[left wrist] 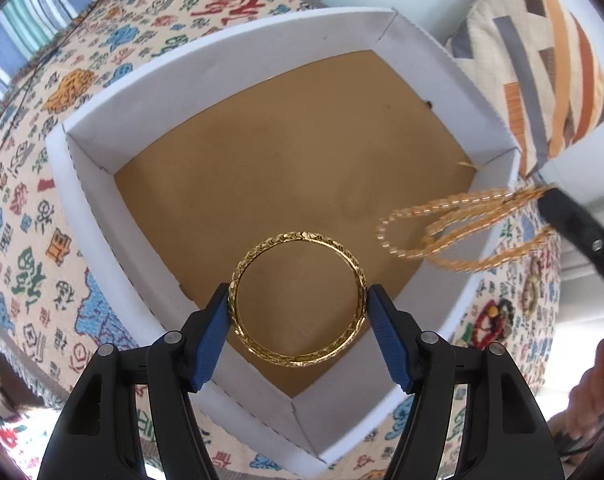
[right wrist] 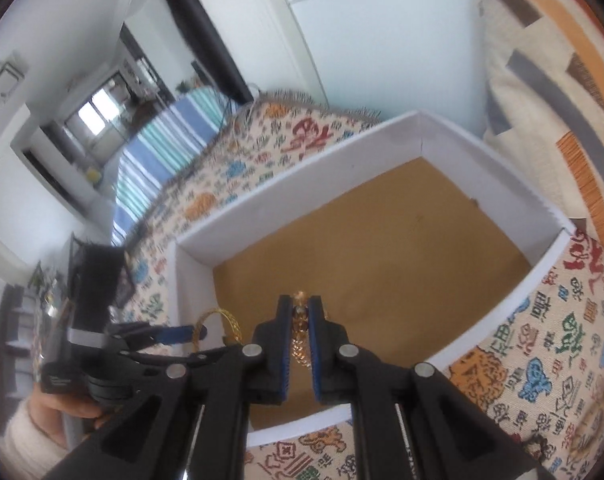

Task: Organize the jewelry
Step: 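Lower the bangle and necklace into the white box and open both grippers, then withdraw both grippers from the white box back over the jewelry pile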

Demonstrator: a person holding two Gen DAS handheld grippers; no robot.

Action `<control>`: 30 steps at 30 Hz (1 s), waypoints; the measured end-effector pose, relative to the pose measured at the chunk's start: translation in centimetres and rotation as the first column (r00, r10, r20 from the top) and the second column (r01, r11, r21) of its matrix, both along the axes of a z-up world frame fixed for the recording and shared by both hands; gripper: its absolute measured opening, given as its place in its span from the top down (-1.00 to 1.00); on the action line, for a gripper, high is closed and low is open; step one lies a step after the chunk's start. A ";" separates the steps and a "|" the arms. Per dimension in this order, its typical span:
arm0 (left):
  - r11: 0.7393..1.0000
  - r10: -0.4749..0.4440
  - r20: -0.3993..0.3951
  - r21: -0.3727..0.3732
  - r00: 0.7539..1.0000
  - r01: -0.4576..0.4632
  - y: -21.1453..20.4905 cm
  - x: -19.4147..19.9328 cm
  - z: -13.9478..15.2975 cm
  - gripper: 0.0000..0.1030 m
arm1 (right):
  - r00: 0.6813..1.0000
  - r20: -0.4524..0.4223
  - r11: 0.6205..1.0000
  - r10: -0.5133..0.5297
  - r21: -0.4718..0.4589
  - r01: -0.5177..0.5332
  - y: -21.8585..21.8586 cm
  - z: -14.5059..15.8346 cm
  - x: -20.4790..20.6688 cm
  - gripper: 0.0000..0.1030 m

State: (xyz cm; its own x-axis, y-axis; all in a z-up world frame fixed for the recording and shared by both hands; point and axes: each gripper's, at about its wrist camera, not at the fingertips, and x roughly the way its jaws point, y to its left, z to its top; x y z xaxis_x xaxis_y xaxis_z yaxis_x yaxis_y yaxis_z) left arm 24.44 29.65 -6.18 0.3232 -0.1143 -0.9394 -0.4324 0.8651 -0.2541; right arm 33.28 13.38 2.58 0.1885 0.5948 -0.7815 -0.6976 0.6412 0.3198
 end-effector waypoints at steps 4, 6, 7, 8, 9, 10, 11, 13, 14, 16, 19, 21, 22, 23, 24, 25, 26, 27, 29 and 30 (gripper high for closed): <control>0.999 -0.020 -0.007 0.032 1.000 0.021 0.1 0.4 -1.3 -0.60 | 0.999 0.037 0.999 -0.022 -0.046 0.024 0.9 -2.6 -0.1 0.01; 0.999 -0.001 0.009 0.046 1.000 0.001 0.3 0.0 -1.2 -0.78 | 0.996 0.057 0.997 -0.066 -0.036 0.068 -0.1 -2.6 -0.2 -0.25; 0.999 0.003 0.029 0.044 1.000 -0.004 0.3 -0.3 -0.9 -0.78 | 0.994 0.068 0.996 -0.081 -0.031 0.083 -0.8 -2.5 -0.3 -0.25; 0.999 0.005 0.043 0.044 0.999 -0.007 0.3 -0.6 -0.8 -0.78 | 0.992 0.082 0.995 -0.095 -0.028 0.097 -1.7 -2.1 -0.5 -0.25; 0.999 0.009 0.063 0.052 0.998 -0.012 0.1 -1.1 -0.2 -0.78 | 0.988 0.106 0.993 -0.111 -0.025 0.115 -2.7 -1.7 -0.9 -0.26; 0.997 0.011 0.087 0.071 0.996 -0.017 -0.3 -1.6 0.4 -0.78 | 0.984 0.129 0.992 -0.123 -0.025 0.127 -3.4 -1.6 -1.0 -0.27; 0.996 0.009 0.103 0.090 0.995 -0.018 -0.7 -2.0 0.9 -0.79 | 0.977 0.164 0.989 -0.137 -0.027 0.143 -4.6 -1.2 -1.6 -0.30; 0.992 -0.018 0.145 0.130 0.989 -0.001 -2.2 -3.0 2.1 -0.80 | 0.964 0.214 0.985 -0.157 -0.039 0.169 -6.7 -0.8 -2.5 -0.39; 0.990 -0.046 0.172 0.143 0.984 0.021 -3.4 -3.7 2.8 -0.83 | 0.957 0.235 0.982 -0.170 -0.046 0.185 -8.0 -0.7 -3.1 -0.39; 0.986 -0.094 0.211 0.155 0.973 0.062 -5.5 -4.7 3.5 -0.87 | 0.949 0.258 0.978 -0.184 -0.053 0.204 -10.5 -0.9 -4.1 -0.39; 0.977 -0.174 0.259 0.162 0.950 0.135 -8.7 -5.9 4.1 -0.90 | 0.936 0.279 0.965 -0.216 -0.083 0.247 -14.6 -1.6 -5.8 -0.39; 0.966 -0.236 0.277 0.172 0.932 0.193 -11.5 -7.0 3.9 -0.90 | 0.928 0.281 0.953 -0.245 -0.105 0.284 -17.4 -2.4 -7.0 -0.39; 0.960 -0.261 0.280 0.177 0.924 0.217 -12.7 -7.3 3.8 -0.90 | 0.924 0.281 0.947 -0.258 -0.114 0.299 -18.7 -2.7 -7.6 -0.39; 0.952 -0.289 0.283 0.180 0.915 0.246 -14.0 -7.5 3.6 -0.90 | 0.922 0.279 0.942 -0.269 -0.122 0.312 -19.9 -3.0 -8.1 -0.39; 0.943 -0.320 0.282 0.183 0.904 0.277 -15.2 -7.8 3.3 -0.90 | 0.918 0.277 0.935 -0.283 -0.132 0.328 -21.4 -3.3 -8.8 -0.39; 0.936 -0.343 0.279 0.185 0.897 0.301 -16.1 -8.0 3.0 -0.90 | 0.915 0.276 0.930 -0.294 -0.137 0.340 -22.3 -3.6 -9.2 -0.39; 0.928 -0.366 0.272 0.184 0.890 0.325 -17.2 -8.4 2.6 -0.90 | 0.910 0.275 0.923 -0.310 -0.143 0.358 -23.7 -3.9 -9.9 -0.39; 0.921 -0.384 0.265 0.180 0.885 0.345 -18.3 -8.7 2.1 -0.90 | 0.905 0.275 0.916 -0.323 -0.147 0.372 -24.8 -4.1 -10.5 -0.39; 0.913 -0.404 0.255 0.169 0.879 0.371 -19.9 -9.4 1.4 -0.90 | 0.888 0.284 0.896 -0.362 -0.157 0.416 -27.4 -4.5 -11.8 -0.39; 0.911 -0.410 0.250 0.164 0.877 0.379 -20.7 -9.8 1.0 -0.90 | 0.875 0.293 0.884 -0.385 -0.155 0.441 -28.6 -4.6 -12.6 -0.39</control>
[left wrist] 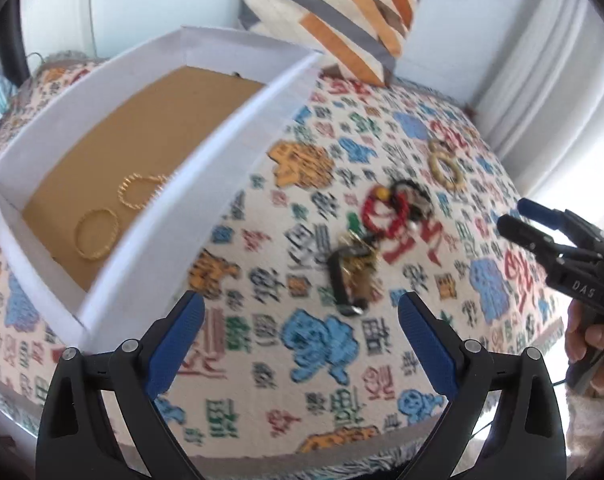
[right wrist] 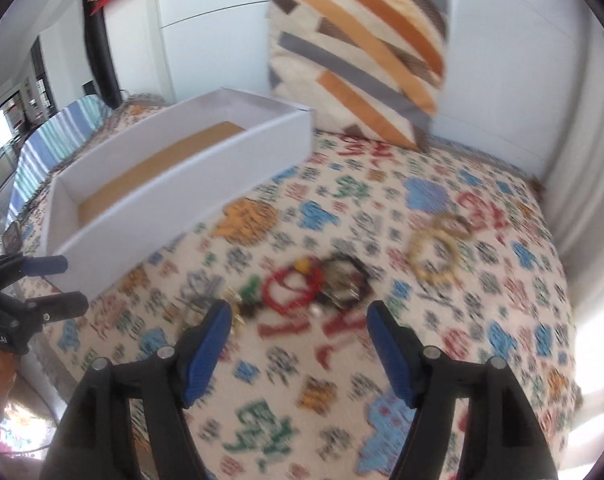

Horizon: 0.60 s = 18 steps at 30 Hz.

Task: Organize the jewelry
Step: 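Withdraw both grippers from the white box back over the jewelry pile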

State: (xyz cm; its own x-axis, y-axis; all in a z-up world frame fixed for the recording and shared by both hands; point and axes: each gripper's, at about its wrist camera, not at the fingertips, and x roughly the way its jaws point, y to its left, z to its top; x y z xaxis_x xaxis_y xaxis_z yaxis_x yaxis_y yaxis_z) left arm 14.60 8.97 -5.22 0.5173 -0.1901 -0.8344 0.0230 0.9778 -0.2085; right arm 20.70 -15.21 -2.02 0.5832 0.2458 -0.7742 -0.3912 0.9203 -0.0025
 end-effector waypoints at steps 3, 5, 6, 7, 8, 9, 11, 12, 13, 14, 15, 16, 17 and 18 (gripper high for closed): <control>1.000 0.028 0.012 0.014 1.000 -0.028 -1.3 -1.1 -0.7 -0.90 | 0.996 0.028 0.997 -0.079 -0.010 0.080 -3.5 -0.4 -2.3 -0.39; 0.998 0.055 0.052 0.034 0.997 -0.057 -2.2 -2.3 -0.9 -0.90 | 0.991 0.034 0.992 -0.130 -0.001 0.130 -5.3 -0.7 -3.6 -0.39; 0.997 0.060 0.070 0.039 0.996 -0.063 -2.6 -2.7 -0.9 -0.90 | 0.988 0.032 0.988 -0.153 0.008 0.153 -6.1 -1.0 -4.2 -0.39; 0.997 0.062 0.080 0.043 0.995 -0.066 -2.9 -3.0 -1.1 -0.90 | 0.983 0.026 0.984 -0.180 0.021 0.179 -7.0 -1.2 -4.8 -0.39; 0.997 0.063 0.087 0.043 0.994 -0.067 -3.3 -3.3 -1.2 -0.90 | 0.978 0.015 0.978 -0.208 0.036 0.207 -7.9 -1.5 -5.4 -0.39; 0.997 0.061 0.085 0.038 0.995 -0.064 -3.7 -3.6 -1.4 -0.90 | 0.974 0.003 0.973 -0.227 0.048 0.226 -8.5 -1.8 -5.8 -0.39; 0.999 0.046 0.065 0.025 0.997 -0.047 -4.4 -3.9 -1.9 -0.90 | 0.966 -0.026 0.963 -0.258 0.070 0.260 -9.5 -2.5 -6.6 -0.39; 0.999 0.036 0.055 0.021 0.998 -0.038 -4.8 -4.1 -2.2 -0.90 | 0.964 -0.040 0.961 -0.265 0.071 0.267 -9.8 -2.8 -6.9 -0.39; 0.999 0.028 0.048 0.026 0.998 -0.029 -5.2 -4.3 -2.5 -0.90 | 0.962 -0.048 0.960 -0.269 0.066 0.272 -10.1 -3.2 -7.3 -0.39; 0.999 0.019 0.046 0.032 0.999 -0.021 -5.7 -4.5 -2.6 -0.90 | 0.960 -0.054 0.959 -0.273 0.061 0.277 -10.3 -3.4 -7.5 -0.39; 0.999 0.006 0.047 0.040 0.999 -0.008 -6.1 -4.7 -2.8 -0.90 | 0.959 -0.059 0.958 -0.277 0.057 0.281 -10.4 -3.7 -7.7 -0.39; 0.999 -0.007 0.047 0.052 0.999 0.005 -6.6 -4.8 -3.0 -0.90 | 0.957 -0.064 0.956 -0.284 0.054 0.287 -10.6 -3.9 -7.8 -0.39; 0.998 -0.016 0.047 0.060 0.999 0.013 -6.9 -5.0 -3.2 -0.90 | 0.955 -0.069 0.955 -0.288 0.051 0.292 -10.7 -4.2 -7.9 -0.39; 0.997 -0.031 0.044 0.071 0.999 0.028 -7.4 -5.1 -3.4 -0.90 | 0.953 -0.073 0.954 -0.293 0.049 0.297 -10.8 -4.4 -8.2 -0.39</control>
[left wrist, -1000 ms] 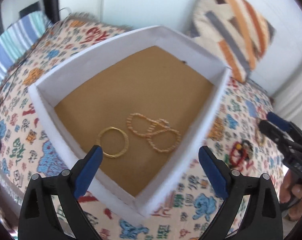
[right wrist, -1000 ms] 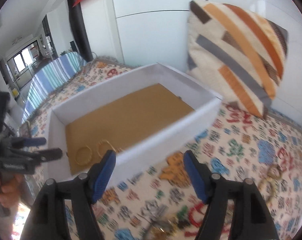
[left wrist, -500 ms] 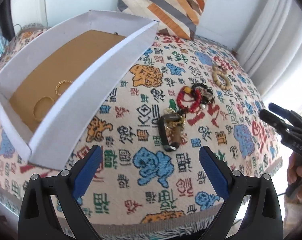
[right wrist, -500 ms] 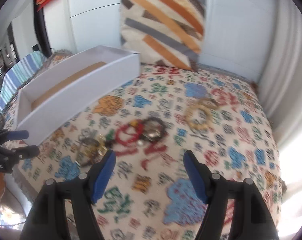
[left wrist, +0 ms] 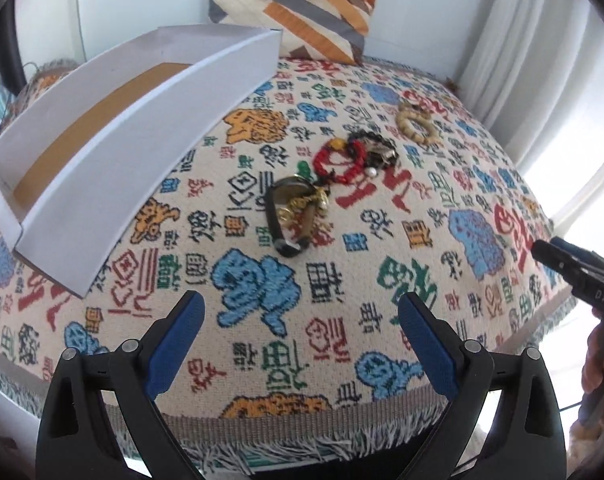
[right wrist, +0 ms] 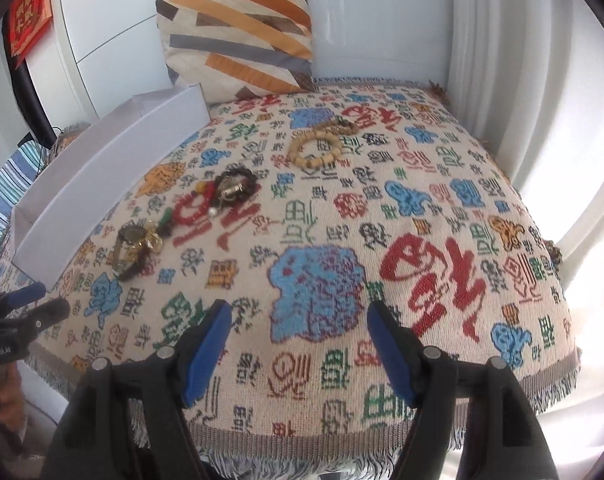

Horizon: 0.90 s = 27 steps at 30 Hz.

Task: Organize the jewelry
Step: 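Withdraw both grippers from the white box back over the jewelry pile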

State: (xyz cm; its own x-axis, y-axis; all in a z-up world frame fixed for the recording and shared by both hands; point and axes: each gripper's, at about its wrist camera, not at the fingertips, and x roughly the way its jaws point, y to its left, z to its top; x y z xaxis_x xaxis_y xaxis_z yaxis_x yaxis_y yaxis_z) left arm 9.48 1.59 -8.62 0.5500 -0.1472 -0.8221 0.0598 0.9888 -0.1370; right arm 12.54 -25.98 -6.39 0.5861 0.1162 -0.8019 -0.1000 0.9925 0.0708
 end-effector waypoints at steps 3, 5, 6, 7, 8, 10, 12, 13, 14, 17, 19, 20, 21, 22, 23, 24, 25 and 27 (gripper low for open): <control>0.999 -0.033 -0.029 0.007 0.999 0.033 -0.7 -0.3 -0.6 -0.90 | 1.000 -0.012 1.000 -0.010 0.016 0.011 0.1 -0.4 -0.1 -0.39; 0.999 -0.045 -0.056 -0.009 0.997 0.044 -0.7 -0.5 -1.0 -0.90 | 1.000 -0.010 1.000 -0.004 0.028 0.004 0.4 -0.5 -0.2 -0.39; 0.999 -0.055 -0.065 -0.008 0.996 0.054 -0.7 -0.6 -1.1 -0.90 | 1.000 -0.006 1.000 0.000 0.029 0.000 0.7 -0.5 -0.2 -0.39; 0.998 -0.062 -0.068 0.003 0.996 0.063 -0.7 -0.7 -1.2 -0.90 | 1.000 -0.004 1.000 0.004 0.030 -0.004 0.9 -0.4 -0.2 -0.39; 0.998 -0.064 -0.065 0.019 0.996 0.066 -0.6 -0.8 -1.3 -0.90 | 1.000 -0.002 0.999 0.011 0.033 -0.011 1.2 -0.4 -0.3 -0.39; 0.997 -0.053 -0.055 0.061 0.997 0.056 -0.3 -1.2 -1.4 -0.90 | 1.000 -0.002 0.999 0.022 0.041 -0.022 1.7 -0.2 -0.3 -0.39; 0.997 -0.039 -0.055 0.065 0.998 0.043 0.5 -1.6 -1.7 -0.94 | 0.999 0.001 0.999 0.035 0.041 -0.035 2.2 0.0 -0.5 -0.39; 0.998 -0.034 -0.066 0.055 0.997 0.038 0.8 -1.6 -1.9 -0.94 | 0.999 0.001 0.998 0.042 0.042 -0.042 2.3 0.0 -0.7 -0.39; 0.999 -0.027 -0.083 0.039 0.996 0.030 1.3 -1.6 -2.2 -0.94 | 0.999 0.000 0.998 0.046 0.043 -0.046 2.4 0.0 -0.8 -0.39; 1.000 -0.004 -0.117 -0.013 0.993 0.002 2.4 -1.5 -2.9 -0.94 | 0.999 -0.010 0.998 0.053 0.046 -0.053 2.6 -0.3 -1.2 -0.39; 0.999 0.005 -0.133 -0.033 0.991 -0.010 2.9 -1.5 -3.1 -0.94 | 0.998 -0.021 0.997 0.052 0.052 -0.050 2.5 -0.6 -1.2 -0.39; 0.999 0.008 -0.135 -0.031 0.991 -0.012 2.9 -1.5 -3.0 -0.94 | 0.998 -0.026 0.997 0.050 0.055 -0.048 2.4 -0.7 -1.3 -0.39; 1.000 0.009 -0.129 -0.024 0.992 -0.012 2.9 -1.6 -2.9 -0.94 | 0.998 -0.028 0.997 0.049 0.056 -0.047 2.3 -0.7 -1.3 -0.39; 1.000 0.008 -0.122 -0.017 0.992 -0.010 2.8 -1.6 -2.7 -0.94 | 0.998 -0.031 0.997 0.049 0.056 -0.047 2.3 -0.7 -1.3 -0.39; 1.000 0.007 -0.116 -0.008 0.993 -0.008 2.7 -1.6 -2.5 -0.94 | 0.998 -0.031 0.997 0.048 0.056 -0.046 2.2 -0.7 -1.3 -0.39; 1.000 0.005 -0.113 -0.004 0.994 -0.005 2.6 -1.5 -2.4 -0.94 | 0.998 -0.032 0.997 0.047 0.056 -0.045 2.2 -0.8 -1.3 -0.39; 1.000 0.003 -0.113 -0.003 0.994 -0.003 2.5 -1.5 -2.4 -0.94 | 0.998 -0.033 0.997 0.047 0.057 -0.045 2.2 -0.8 -1.3 -0.39; 1.000 -0.003 -0.115 -0.003 0.993 0.003 2.4 -1.3 -2.3 -0.94 | 0.998 -0.033 0.997 0.047 0.056 -0.045 2.2 -0.8 -1.3 -0.39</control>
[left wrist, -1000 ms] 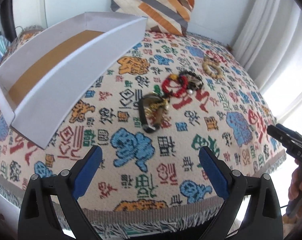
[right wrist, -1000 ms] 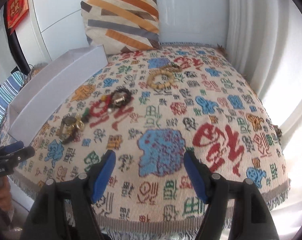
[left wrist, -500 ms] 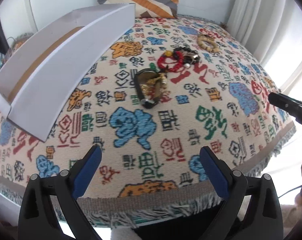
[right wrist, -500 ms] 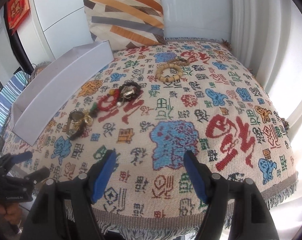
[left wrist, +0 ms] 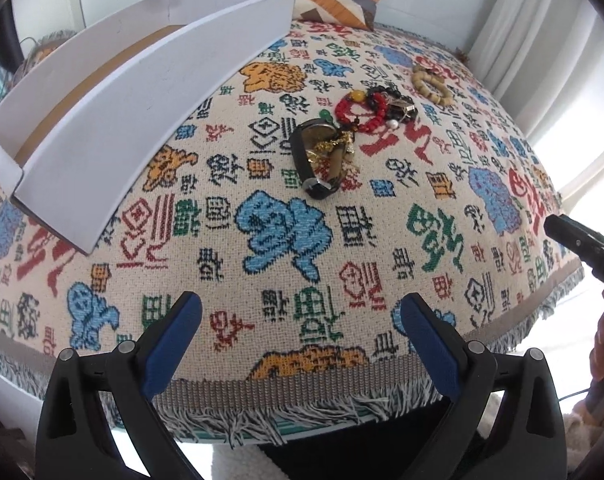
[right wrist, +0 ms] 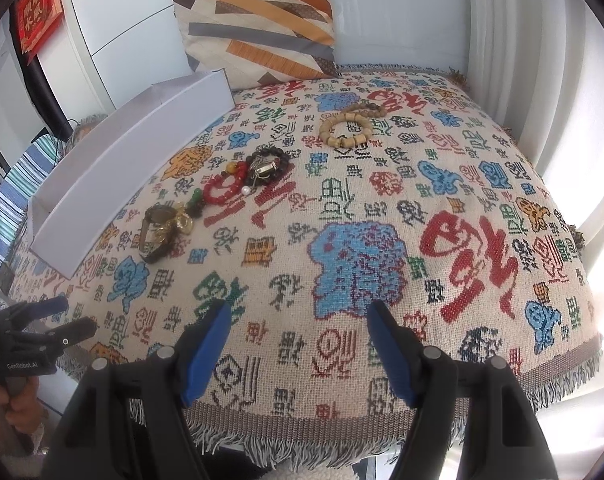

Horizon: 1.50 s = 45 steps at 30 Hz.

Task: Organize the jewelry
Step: 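Withdraw both grippers from the white box back over the jewelry pile, then grasp the gold charm keychain beside the green jade pendant with the right gripper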

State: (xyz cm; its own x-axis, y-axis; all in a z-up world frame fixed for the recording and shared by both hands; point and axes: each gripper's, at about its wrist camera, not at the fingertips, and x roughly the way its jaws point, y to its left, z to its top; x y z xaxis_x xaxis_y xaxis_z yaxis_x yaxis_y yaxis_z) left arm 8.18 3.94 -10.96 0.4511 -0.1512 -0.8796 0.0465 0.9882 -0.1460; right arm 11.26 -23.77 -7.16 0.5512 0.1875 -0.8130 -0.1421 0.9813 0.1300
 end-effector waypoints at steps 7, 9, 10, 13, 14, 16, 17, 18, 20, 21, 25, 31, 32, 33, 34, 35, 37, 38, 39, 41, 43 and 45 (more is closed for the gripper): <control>1.000 -0.012 -0.011 0.009 1.000 0.012 -0.4 0.5 -0.2 -0.94 | 1.000 -0.011 1.000 -0.007 0.001 0.007 -0.2 -0.2 0.0 -0.39; 1.000 -0.008 -0.010 0.007 1.000 0.008 -0.3 0.6 -0.2 -0.94 | 1.000 -0.015 1.000 -0.006 0.000 0.006 -0.3 -0.3 0.0 -0.39; 1.000 -0.004 -0.011 0.006 1.000 0.004 -0.2 0.6 -0.3 -0.94 | 1.000 -0.017 1.000 -0.005 0.000 0.005 -0.3 -0.3 0.0 -0.39; 1.000 0.010 -0.019 0.004 1.000 -0.010 0.1 0.6 -0.5 -0.94 | 1.000 -0.026 1.000 0.000 0.008 0.000 -0.3 -0.5 0.1 -0.39; 1.000 0.015 -0.022 0.008 1.000 -0.014 0.2 0.6 -0.6 -0.94 | 1.000 -0.029 1.000 0.002 0.010 -0.002 -0.2 -0.6 0.1 -0.40; 1.000 0.021 -0.026 0.014 0.999 -0.021 0.4 0.5 -0.8 -0.94 | 0.999 -0.037 1.000 0.006 0.013 -0.006 -0.1 -0.8 0.1 -0.39; 1.000 0.024 -0.027 0.015 0.999 -0.024 0.5 0.5 -0.8 -0.94 | 0.999 -0.042 1.000 0.007 0.015 -0.006 -0.1 -1.0 0.2 -0.39; 1.000 0.027 -0.028 0.015 0.999 -0.026 0.6 0.4 -0.9 -0.94 | 0.999 -0.047 1.000 0.008 0.018 -0.007 0.0 -1.1 0.2 -0.39; 1.000 0.028 -0.029 0.013 0.999 -0.028 0.7 0.4 -0.9 -0.94 | 0.998 -0.056 1.000 0.010 0.027 -0.009 -0.1 -1.3 0.2 -0.39; 0.999 0.030 -0.027 0.015 0.999 -0.030 0.8 0.4 -0.9 -0.94 | 0.998 -0.059 1.000 0.011 0.030 -0.009 -0.1 -1.3 0.3 -0.39; 0.999 0.038 -0.029 0.015 0.999 -0.038 1.1 0.5 -1.0 -0.94 | 0.998 -0.061 0.999 0.018 0.045 -0.015 0.1 -1.3 0.3 -0.39; 0.999 0.042 -0.044 0.021 0.998 -0.041 1.1 0.7 -1.4 -0.94 | 0.994 -0.090 0.992 0.063 0.111 -0.053 0.9 -1.7 1.4 -0.39; 0.999 0.040 -0.044 0.022 0.998 -0.039 1.0 0.7 -1.4 -0.94 | 0.992 -0.095 0.987 0.087 0.142 -0.073 1.3 -1.6 1.9 -0.40; 0.999 0.038 -0.044 0.022 0.998 -0.037 0.9 0.7 -1.4 -0.94 | 0.988 -0.106 0.979 0.111 0.183 -0.090 1.6 -1.7 2.6 -0.39; 0.999 0.036 -0.042 0.022 0.998 -0.035 0.8 0.7 -1.4 -0.94 | 0.985 -0.118 0.971 0.126 0.217 -0.098 1.9 -1.8 3.2 -0.39; 0.999 0.035 -0.039 0.021 0.999 -0.034 0.7 0.7 -1.3 -0.94 | 0.980 -0.134 0.956 0.145 0.273 -0.104 2.3 -1.9 4.4 -0.39; 0.999 0.034 -0.034 0.018 0.999 -0.033 0.6 0.5 -1.2 -0.94 | 0.972 -0.159 0.933 0.173 0.343 -0.110 3.0 -2.3 6.3 -0.39; 0.999 0.035 -0.032 0.017 0.999 -0.034 0.6 0.5 -1.2 -0.94 | 0.968 -0.167 0.922 0.187 0.371 -0.114 3.6 -2.5 7.5 -0.39; 0.999 0.037 -0.031 0.015 0.999 -0.037 0.7 0.4 -1.2 -0.94 | 0.964 -0.169 0.912 0.207 0.390 -0.128 4.2 -2.7 8.6 -0.33; 0.999 0.045 -0.031 0.014 0.999 -0.044 1.0 0.2 -1.1 -0.94 | 0.952 -0.194 0.894 0.239 0.426 -0.138 5.6 -3.6 10.8 0.04; 0.998 0.056 -0.031 0.014 0.998 -0.055 1.4 0.1 -1.1 -0.94 | 0.933 -0.248 0.866 0.261 0.488 -0.112 6.6 -4.9 12.9 0.28; 0.997 0.073 -0.030 0.011 0.997 -0.073 2.1 -0.1 -1.2 -0.94 | 0.920 -0.289 0.842 0.264 0.534 -0.074 7.3 -6.0 14.2 0.28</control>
State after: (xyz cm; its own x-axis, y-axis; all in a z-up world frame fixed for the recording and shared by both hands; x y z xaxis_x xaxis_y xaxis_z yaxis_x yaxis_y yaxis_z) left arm 8.07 6.04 -12.12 0.4334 -0.1102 -0.8944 -0.0299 0.9902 -0.1365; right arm 25.49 -16.48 -13.15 0.1815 0.6854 -0.7052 -0.1536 0.7280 0.6681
